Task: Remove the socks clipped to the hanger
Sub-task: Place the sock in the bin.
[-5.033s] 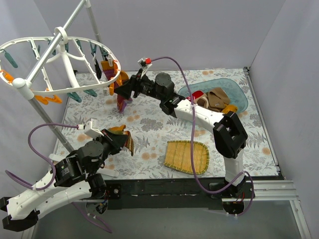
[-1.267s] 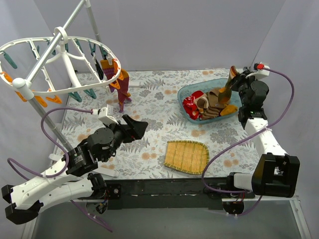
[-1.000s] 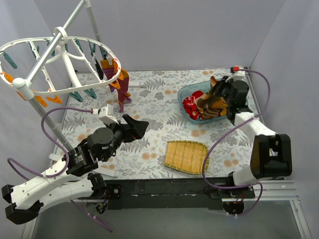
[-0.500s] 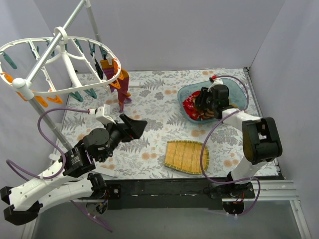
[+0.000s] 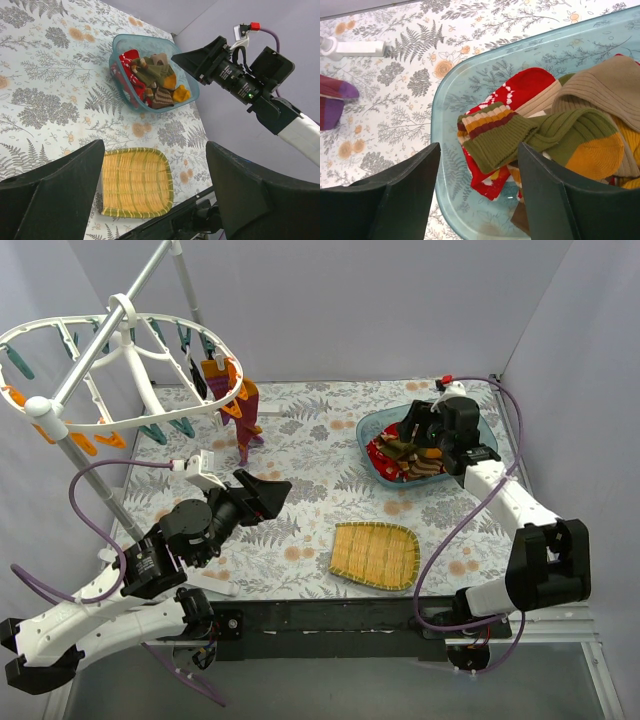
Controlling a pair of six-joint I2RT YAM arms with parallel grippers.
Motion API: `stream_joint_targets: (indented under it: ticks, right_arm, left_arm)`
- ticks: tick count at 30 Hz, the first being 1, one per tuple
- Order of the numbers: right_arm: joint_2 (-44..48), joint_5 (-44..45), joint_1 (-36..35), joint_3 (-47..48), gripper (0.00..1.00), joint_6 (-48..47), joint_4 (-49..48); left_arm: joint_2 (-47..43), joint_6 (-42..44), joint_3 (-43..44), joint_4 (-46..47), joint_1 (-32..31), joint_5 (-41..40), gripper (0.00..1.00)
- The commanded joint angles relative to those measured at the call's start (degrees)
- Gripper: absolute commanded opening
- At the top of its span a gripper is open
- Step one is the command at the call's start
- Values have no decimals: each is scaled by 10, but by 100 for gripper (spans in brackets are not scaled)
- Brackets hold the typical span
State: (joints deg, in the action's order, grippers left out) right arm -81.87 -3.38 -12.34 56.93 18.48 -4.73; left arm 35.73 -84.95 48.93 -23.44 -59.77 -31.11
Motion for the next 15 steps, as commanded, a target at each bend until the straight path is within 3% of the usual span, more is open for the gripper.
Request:
stream_joint_targets:
  ticks: [1,8,15]
  right_arm:
    - [43,-36,-1,11,71,7,2]
    - [4,-128,-88,13,75,-32,-168]
    - [-138,-169,-162,94,75,-23,-297]
  left_arm:
    - [-4,0,8,2,0,-14,82]
    - [-8,0,42,-30,0,-31,82]
    - [-27,15,91,-73,0,-55,82]
